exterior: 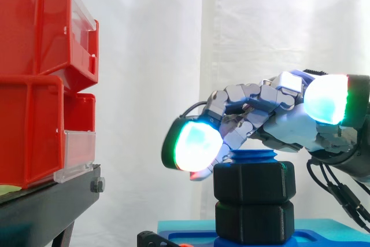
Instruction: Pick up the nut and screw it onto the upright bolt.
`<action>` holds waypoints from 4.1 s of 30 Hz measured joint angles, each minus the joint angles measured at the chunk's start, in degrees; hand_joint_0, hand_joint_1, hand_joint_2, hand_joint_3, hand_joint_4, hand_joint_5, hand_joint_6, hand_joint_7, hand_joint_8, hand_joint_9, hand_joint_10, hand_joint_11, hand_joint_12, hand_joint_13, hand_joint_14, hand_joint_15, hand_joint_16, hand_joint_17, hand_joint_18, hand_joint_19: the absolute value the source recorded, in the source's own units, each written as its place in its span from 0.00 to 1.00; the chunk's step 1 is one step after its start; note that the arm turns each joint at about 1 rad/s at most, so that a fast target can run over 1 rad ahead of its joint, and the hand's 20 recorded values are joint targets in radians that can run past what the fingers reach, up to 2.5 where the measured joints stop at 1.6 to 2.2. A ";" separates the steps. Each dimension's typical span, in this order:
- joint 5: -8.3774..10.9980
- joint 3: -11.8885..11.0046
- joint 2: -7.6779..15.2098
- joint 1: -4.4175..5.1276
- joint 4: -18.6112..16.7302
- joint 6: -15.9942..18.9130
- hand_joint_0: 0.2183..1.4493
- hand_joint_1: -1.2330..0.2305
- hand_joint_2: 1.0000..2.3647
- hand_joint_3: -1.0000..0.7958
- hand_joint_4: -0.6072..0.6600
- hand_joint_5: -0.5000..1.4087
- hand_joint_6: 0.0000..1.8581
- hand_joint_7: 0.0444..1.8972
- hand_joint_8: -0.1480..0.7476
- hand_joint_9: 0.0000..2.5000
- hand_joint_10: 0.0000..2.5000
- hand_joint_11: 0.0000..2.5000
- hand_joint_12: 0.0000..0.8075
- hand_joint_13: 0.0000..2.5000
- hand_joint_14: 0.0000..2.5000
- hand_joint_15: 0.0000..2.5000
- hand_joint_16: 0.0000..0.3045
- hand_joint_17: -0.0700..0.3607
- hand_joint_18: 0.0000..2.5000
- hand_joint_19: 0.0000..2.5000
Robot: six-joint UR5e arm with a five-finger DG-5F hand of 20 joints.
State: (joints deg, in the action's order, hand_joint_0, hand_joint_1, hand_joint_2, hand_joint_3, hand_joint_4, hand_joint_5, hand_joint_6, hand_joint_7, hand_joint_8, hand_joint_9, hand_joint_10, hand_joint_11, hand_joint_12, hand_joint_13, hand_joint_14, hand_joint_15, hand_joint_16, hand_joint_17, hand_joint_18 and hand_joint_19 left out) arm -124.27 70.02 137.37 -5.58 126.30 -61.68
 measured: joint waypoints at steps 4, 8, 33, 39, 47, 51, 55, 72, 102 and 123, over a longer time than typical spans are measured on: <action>0.08 0.00 0.00 0.60 0.51 0.46 0.17 0.82 0.00 0.28 0.67 0.19 0.27 0.38 0.46 0.23 0.00 0.00 0.43 0.18 0.00 0.00 0.16 0.41 0.09 0.00; 0.18 0.01 0.00 1.12 1.72 0.73 0.17 0.82 0.00 0.28 0.67 0.19 0.27 0.38 0.46 0.22 0.00 0.00 0.44 0.17 0.00 0.00 0.16 0.41 0.08 0.00; 0.44 0.05 0.00 1.42 3.83 0.18 0.19 0.80 0.00 0.28 0.73 0.22 0.27 0.54 0.51 0.26 0.00 0.00 0.43 0.20 0.00 0.00 0.12 0.36 0.07 0.00; 0.43 0.06 0.00 1.14 3.86 -0.23 0.19 0.79 0.00 0.28 0.73 0.24 0.27 0.62 0.51 0.28 0.00 0.00 0.42 0.21 0.00 0.00 0.11 0.35 0.08 0.00; 0.42 0.09 0.00 0.64 3.61 -0.97 0.20 0.77 0.00 0.28 0.68 0.27 0.27 0.74 0.51 0.34 0.00 0.00 0.39 0.23 0.00 0.00 0.11 0.33 0.10 0.00; 0.30 0.10 0.00 0.32 3.46 -1.05 0.21 0.75 0.00 0.28 0.64 0.27 0.29 0.73 0.50 0.38 0.00 0.00 0.37 0.26 0.00 0.00 0.10 0.32 0.13 0.00; 0.26 0.10 0.00 0.08 3.43 -1.07 0.21 0.74 0.00 0.28 0.60 0.28 0.33 0.65 0.49 0.44 0.00 0.00 0.34 0.30 0.00 0.00 0.08 0.30 0.17 0.00; 0.09 0.08 0.00 -0.43 2.71 -1.07 0.22 0.72 0.00 0.28 0.58 0.28 0.37 0.58 0.43 0.61 0.00 0.03 0.26 0.41 0.00 0.02 0.06 0.25 0.30 0.02; -1.18 0.04 -0.03 -0.49 -3.43 1.60 0.19 0.74 0.00 0.28 0.71 0.21 0.27 0.54 0.50 0.45 0.00 0.02 0.39 0.28 0.00 0.01 0.12 0.35 0.17 0.00; -0.99 0.10 0.00 1.52 4.04 -0.87 0.19 0.74 0.00 0.28 0.72 0.21 0.27 0.53 0.50 0.42 0.00 0.02 0.40 0.27 0.00 0.01 0.13 0.37 0.15 0.00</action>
State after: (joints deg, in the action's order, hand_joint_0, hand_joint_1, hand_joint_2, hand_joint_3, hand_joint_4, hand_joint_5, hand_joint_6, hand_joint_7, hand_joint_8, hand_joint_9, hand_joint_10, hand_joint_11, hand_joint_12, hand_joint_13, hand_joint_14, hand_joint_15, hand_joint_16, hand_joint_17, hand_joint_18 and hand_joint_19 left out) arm -125.26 70.12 137.37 -4.06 130.34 -62.55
